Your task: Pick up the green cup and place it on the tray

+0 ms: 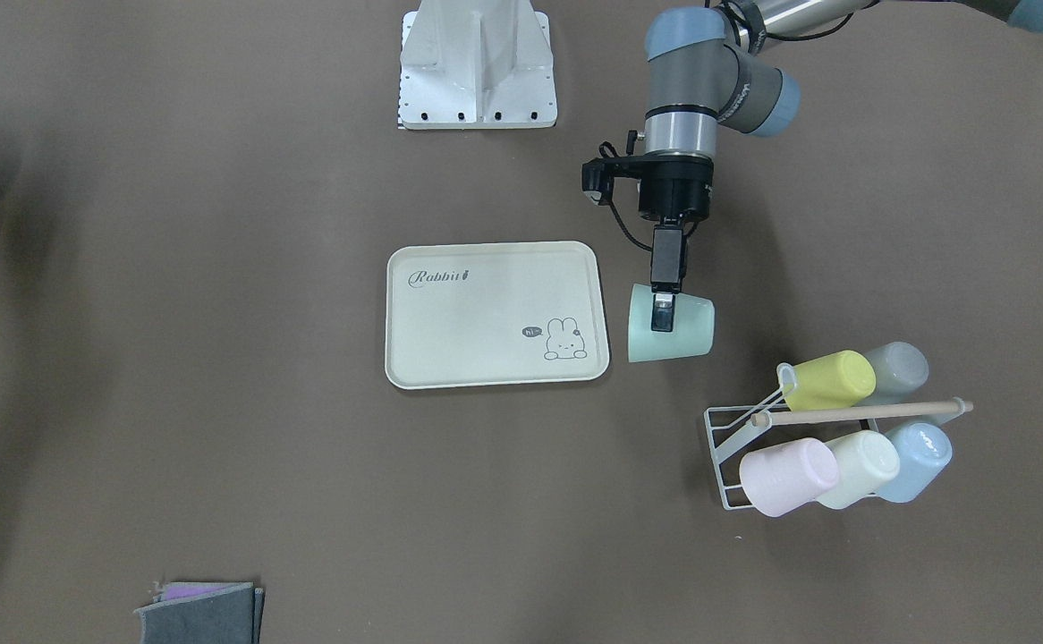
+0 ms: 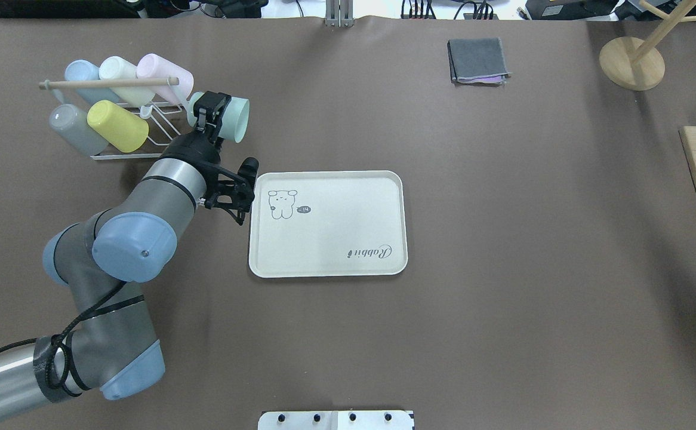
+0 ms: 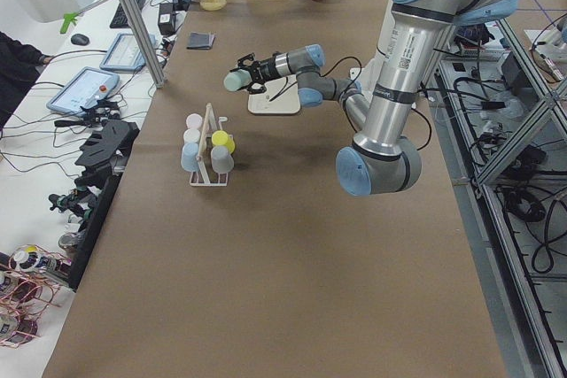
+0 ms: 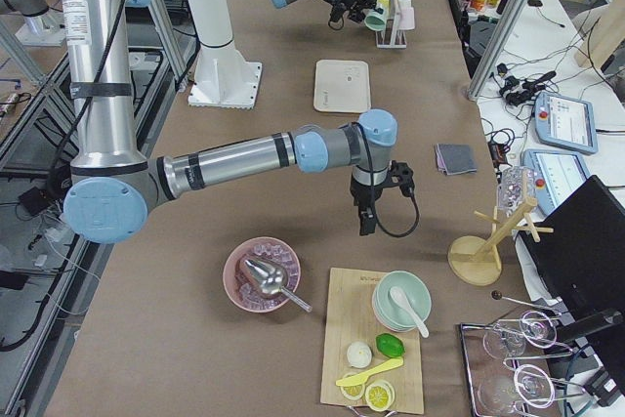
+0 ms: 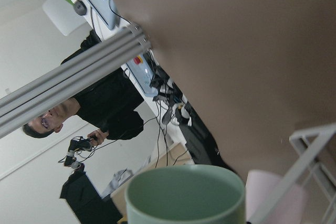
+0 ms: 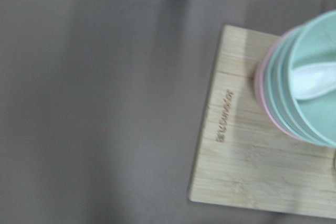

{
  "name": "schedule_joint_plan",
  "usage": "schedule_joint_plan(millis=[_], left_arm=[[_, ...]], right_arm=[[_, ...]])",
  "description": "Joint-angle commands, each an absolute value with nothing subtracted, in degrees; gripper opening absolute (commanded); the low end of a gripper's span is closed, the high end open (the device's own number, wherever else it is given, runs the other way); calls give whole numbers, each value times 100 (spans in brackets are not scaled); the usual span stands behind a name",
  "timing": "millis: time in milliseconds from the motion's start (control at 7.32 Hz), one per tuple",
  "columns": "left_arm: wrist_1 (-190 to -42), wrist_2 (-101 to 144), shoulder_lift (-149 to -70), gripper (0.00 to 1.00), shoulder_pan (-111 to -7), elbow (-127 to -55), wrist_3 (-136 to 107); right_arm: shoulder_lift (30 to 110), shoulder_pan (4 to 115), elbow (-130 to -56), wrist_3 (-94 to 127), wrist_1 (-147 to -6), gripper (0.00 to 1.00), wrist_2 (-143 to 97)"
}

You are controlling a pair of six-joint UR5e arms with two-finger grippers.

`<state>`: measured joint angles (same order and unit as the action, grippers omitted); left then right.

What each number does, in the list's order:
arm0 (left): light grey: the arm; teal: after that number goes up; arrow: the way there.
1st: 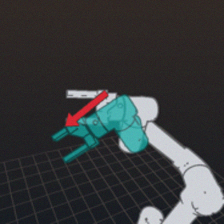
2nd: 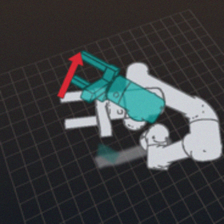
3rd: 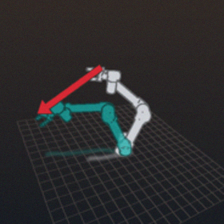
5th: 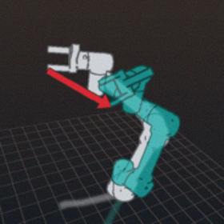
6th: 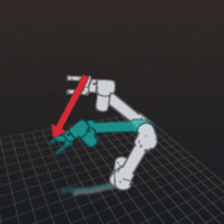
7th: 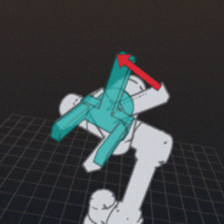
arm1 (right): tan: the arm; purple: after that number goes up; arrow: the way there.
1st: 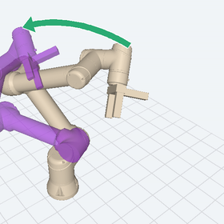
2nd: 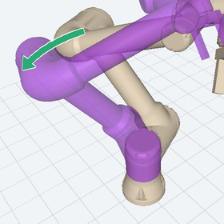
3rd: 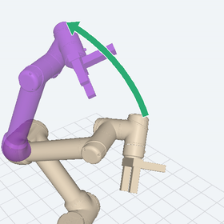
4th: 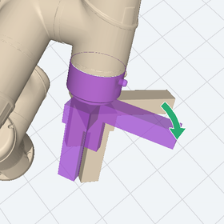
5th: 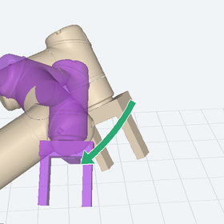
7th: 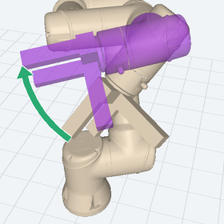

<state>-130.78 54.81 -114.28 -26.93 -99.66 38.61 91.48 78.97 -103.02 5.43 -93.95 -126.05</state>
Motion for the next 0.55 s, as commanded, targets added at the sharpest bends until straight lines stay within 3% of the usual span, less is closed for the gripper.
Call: schedule_joint_plan(millis=[0,273,410], left_arm=[[-14414,6831,-11881,0,-2681,-9146,1328],[-16270,7475,-12128,0,-2654,-8037,574],[-16521,7793,-12172,0,-2654,-7964,49]], right_arm=[[9938,8654,-10266,-592,-9413,100,-12656],[10151,8806,-10196,-782,-9413,100,-12639],[10169,8815,-10195,-782,-9413,100,-12647]])
